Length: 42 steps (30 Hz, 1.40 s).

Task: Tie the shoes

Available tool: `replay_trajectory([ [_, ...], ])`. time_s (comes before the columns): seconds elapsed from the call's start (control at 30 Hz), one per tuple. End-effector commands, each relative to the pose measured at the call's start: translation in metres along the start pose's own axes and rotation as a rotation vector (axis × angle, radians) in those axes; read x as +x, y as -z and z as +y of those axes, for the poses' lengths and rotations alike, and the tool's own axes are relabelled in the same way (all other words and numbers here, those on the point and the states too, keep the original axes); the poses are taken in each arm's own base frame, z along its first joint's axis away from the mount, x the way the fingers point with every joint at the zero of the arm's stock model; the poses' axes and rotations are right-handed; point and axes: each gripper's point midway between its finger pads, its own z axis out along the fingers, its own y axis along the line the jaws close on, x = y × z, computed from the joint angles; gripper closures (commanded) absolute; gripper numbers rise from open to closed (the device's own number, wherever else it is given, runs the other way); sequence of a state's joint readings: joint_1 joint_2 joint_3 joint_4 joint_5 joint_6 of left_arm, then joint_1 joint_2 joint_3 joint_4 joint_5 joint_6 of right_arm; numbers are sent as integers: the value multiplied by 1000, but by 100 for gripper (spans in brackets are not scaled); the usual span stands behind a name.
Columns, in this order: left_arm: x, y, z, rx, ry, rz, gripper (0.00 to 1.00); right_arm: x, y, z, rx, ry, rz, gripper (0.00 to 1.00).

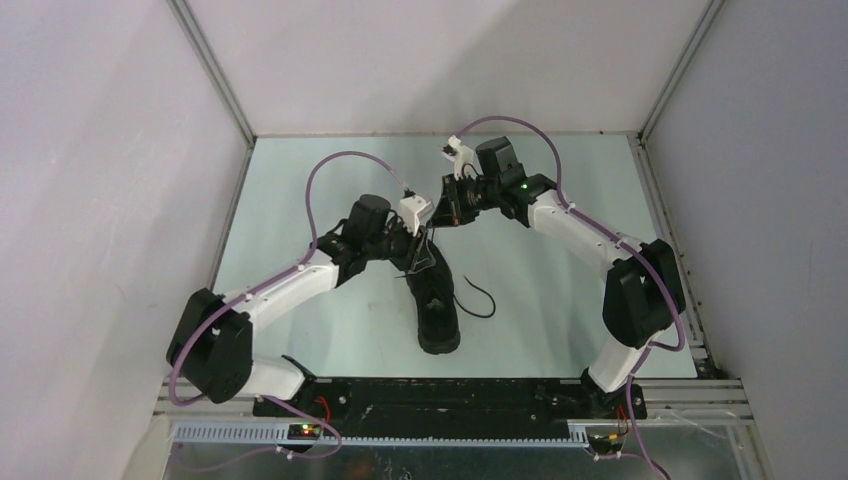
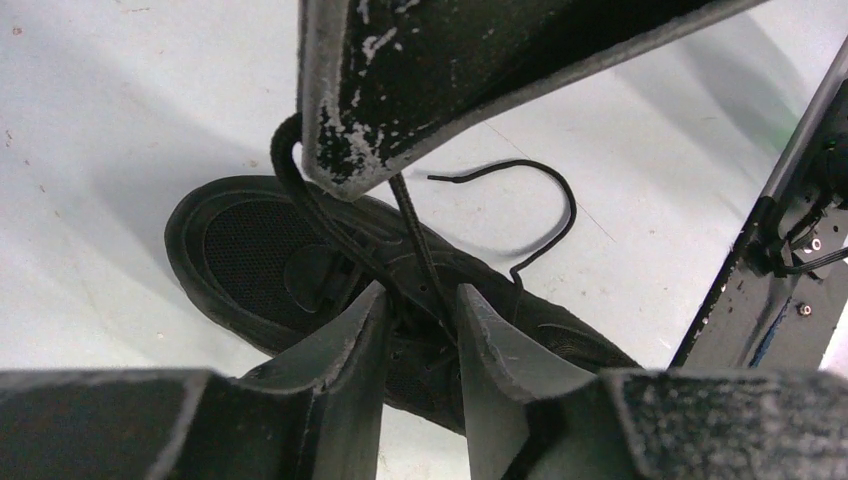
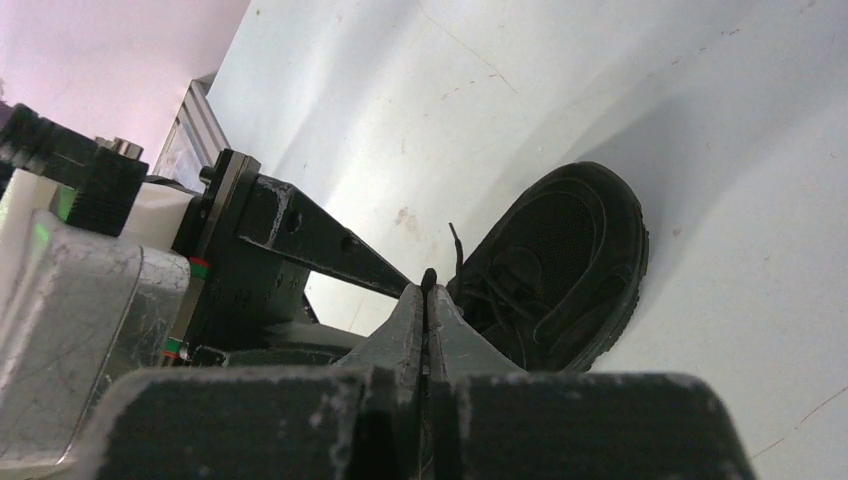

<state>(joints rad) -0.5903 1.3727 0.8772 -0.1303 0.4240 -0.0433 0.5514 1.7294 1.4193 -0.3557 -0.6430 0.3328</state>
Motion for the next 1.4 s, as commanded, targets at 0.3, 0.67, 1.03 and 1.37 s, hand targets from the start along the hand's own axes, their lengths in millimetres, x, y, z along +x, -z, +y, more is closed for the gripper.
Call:
replay_trajectory([
  [0.3,0,-1,6,49,6,-44,69,-22,13,12,-29,46,-78,100],
  [0.67,6,-4,3,80,4,-38,71,-24,16,15,-48,44,-83,100],
  [1.03,8,-4,9,71,21,-37,75,-24,18,14,-46,42,-83,100],
  [1.37,3,0,1,168,56,-88,71,-23,21,16,-63,58,-80,100],
])
